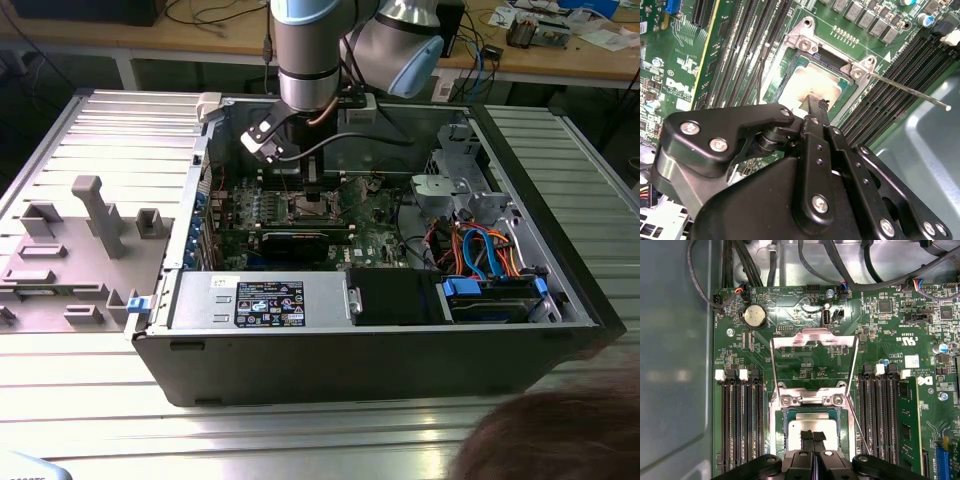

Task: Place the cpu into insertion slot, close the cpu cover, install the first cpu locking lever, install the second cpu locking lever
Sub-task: 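Place the cpu into insertion slot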

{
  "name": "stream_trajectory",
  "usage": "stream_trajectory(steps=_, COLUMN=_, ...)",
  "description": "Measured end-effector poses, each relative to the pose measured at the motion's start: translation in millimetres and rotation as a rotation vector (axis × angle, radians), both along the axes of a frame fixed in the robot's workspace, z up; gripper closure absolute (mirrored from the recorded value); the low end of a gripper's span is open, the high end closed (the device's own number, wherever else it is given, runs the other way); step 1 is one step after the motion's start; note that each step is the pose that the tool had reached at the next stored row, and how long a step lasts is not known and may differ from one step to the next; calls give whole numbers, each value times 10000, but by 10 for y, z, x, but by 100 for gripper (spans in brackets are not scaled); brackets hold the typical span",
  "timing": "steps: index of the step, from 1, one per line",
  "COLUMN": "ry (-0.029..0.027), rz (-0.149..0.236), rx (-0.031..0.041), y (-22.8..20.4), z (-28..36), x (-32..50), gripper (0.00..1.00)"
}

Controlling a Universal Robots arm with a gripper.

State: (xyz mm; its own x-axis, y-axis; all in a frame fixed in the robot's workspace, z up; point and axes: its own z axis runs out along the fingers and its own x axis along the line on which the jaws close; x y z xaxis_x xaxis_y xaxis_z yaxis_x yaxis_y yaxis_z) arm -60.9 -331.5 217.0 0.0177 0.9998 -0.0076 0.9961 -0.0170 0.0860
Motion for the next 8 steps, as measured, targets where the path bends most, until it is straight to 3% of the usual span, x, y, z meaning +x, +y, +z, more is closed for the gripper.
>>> stream_trajectory(steps=4, ry=0, rz=-2, rx=-1, y=0, z=8, x=20, gripper=89)
stream_trajectory(steps=7, ry=2, rz=0, rx=-1, y=0, z=61, x=34, gripper=89)
stream_trajectory(steps=8, ry=30, rz=-2, rx=3, y=1, z=63, x=63, gripper=89)
